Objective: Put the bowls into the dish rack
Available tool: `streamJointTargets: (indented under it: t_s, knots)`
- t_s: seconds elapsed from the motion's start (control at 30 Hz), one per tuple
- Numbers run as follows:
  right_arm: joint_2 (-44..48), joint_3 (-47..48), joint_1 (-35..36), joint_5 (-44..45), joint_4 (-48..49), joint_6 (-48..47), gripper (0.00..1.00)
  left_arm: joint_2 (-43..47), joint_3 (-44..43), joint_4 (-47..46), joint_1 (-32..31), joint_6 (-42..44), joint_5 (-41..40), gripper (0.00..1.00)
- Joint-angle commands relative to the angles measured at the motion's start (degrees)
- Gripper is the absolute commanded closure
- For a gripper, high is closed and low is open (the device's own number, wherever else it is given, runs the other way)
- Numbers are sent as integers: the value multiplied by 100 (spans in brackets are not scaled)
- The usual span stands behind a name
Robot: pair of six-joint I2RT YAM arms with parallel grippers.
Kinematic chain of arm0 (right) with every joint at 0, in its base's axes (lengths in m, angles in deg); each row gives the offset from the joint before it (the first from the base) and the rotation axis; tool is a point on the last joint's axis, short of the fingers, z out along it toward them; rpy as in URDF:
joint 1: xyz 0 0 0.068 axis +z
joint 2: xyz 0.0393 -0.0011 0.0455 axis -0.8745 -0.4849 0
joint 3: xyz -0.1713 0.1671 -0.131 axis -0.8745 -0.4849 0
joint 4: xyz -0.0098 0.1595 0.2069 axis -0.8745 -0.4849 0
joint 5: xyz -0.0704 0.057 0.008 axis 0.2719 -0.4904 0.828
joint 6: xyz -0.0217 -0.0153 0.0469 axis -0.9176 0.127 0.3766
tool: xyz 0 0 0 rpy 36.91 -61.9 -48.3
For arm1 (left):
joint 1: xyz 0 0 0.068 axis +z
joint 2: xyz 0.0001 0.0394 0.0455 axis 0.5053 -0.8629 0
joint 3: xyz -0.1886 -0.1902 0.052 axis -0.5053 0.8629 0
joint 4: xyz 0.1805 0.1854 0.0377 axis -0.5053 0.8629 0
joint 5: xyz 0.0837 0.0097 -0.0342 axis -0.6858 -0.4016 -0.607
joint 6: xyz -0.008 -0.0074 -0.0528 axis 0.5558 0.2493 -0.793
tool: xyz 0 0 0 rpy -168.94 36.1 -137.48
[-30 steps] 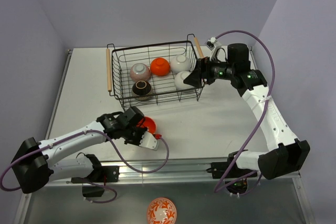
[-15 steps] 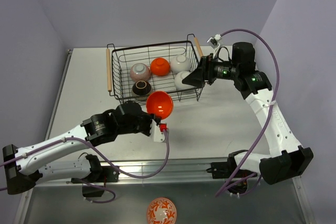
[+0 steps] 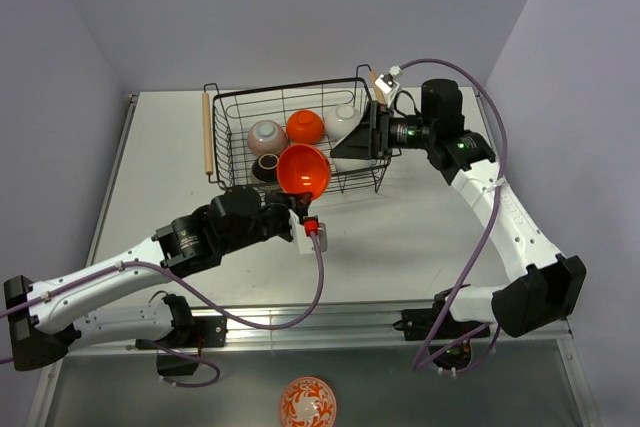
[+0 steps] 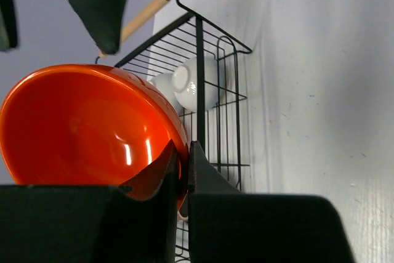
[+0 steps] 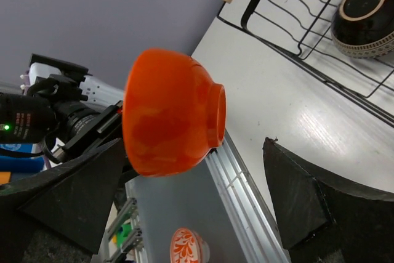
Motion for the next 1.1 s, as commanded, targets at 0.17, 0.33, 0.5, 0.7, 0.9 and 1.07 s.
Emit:
streamJointTargets:
  t_s: [0.17, 0.33, 0.5, 0.7, 0.9, 1.07]
  knots:
    - [-185, 126, 447, -55, 409, 160, 0, 169, -146, -813, -63, 11, -18, 100]
    - [-246, 188, 701, -196, 479, 152, 0, 160, -146, -778, -63, -50, 34, 100]
    - [-220, 310, 808, -249, 357, -68, 0, 195, -146, -725, -63, -85, 69, 100]
    - [-238, 276, 816, -460, 408, -8, 0, 213, -138, -971, -63, -191, -27, 100]
    - [-290, 188, 922, -618, 681, 239, 2, 230, -102, -1121, -63, -200, 35, 100]
    - [-325, 310, 931, -662, 629, 195, 11, 195, -138, -1050, -72, -208, 140, 100]
